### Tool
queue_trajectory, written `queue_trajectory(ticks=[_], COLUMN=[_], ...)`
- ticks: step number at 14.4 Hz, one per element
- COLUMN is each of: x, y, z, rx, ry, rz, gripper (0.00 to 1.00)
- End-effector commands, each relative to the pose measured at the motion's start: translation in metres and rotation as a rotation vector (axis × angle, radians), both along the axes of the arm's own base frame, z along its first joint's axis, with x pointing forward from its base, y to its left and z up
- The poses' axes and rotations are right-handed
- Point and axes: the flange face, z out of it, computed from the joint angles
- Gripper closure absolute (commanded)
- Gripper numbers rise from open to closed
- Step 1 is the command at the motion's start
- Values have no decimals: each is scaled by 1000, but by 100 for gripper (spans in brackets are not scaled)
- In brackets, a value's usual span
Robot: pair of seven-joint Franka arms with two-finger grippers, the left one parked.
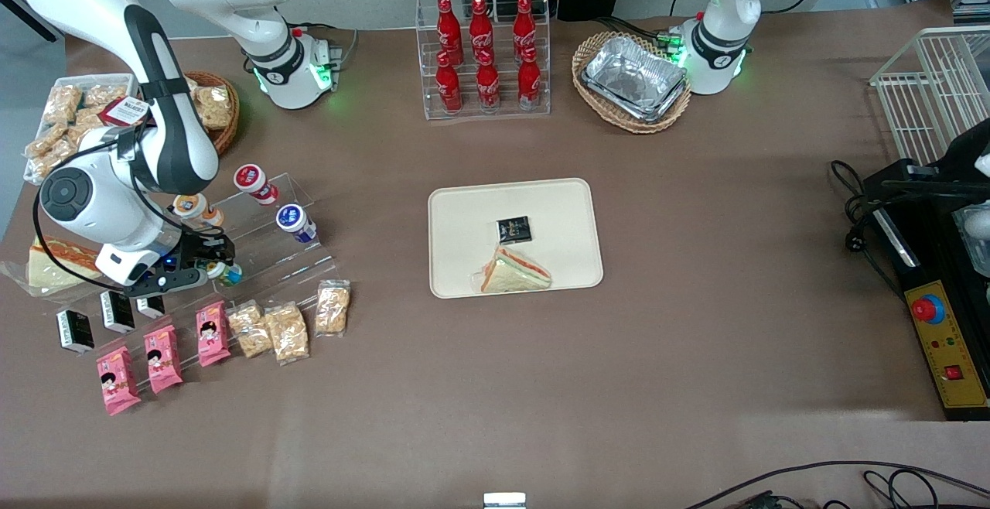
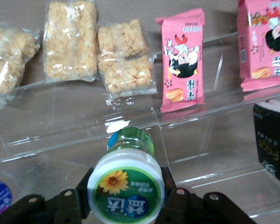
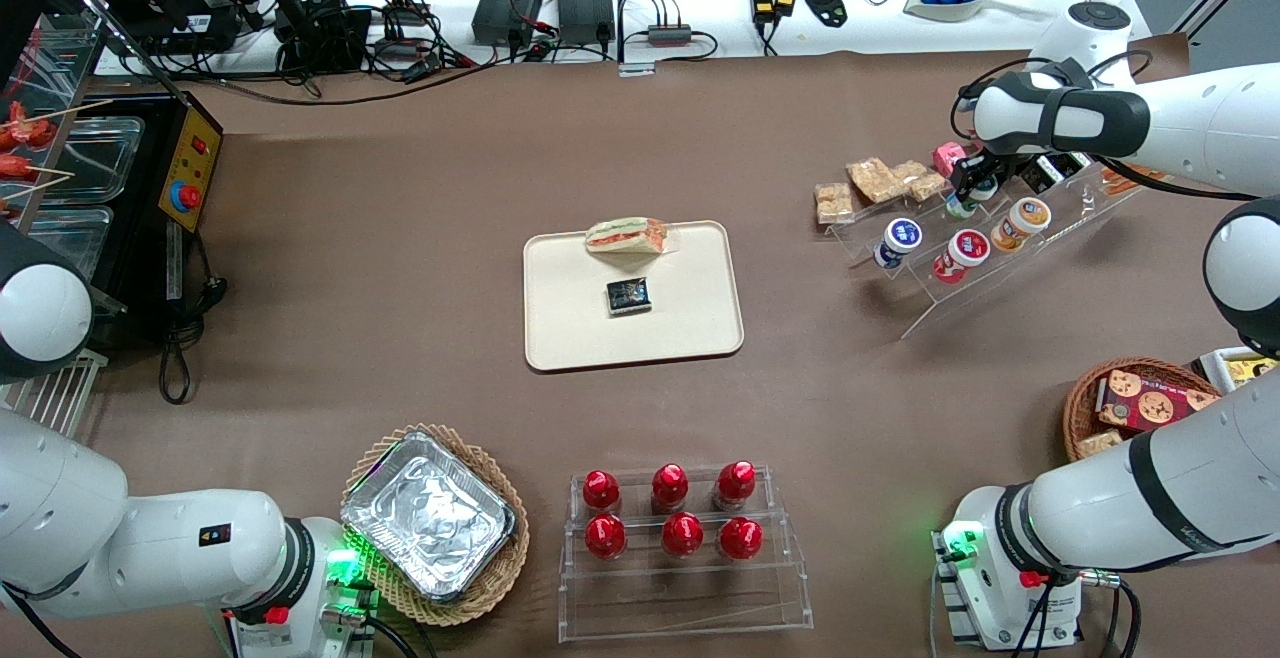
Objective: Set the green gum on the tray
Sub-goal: 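Lift the green gum bottle off the stand with the right gripper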
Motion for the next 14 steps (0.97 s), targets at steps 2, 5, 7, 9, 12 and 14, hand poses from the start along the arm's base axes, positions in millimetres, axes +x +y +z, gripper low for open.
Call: queue_trajectory(ticks=[2, 5, 7, 9, 12, 14], x=[8, 17, 20, 17, 4, -6], y=[4, 6, 23, 38, 96, 149], z=[95, 174, 224, 259, 271, 274], rx=[27, 33, 31, 25, 11, -3], ry=[9, 93, 94, 103, 130, 128], rz=[46, 42, 66, 62, -10, -49], gripper=[98, 98, 98, 98, 99, 99])
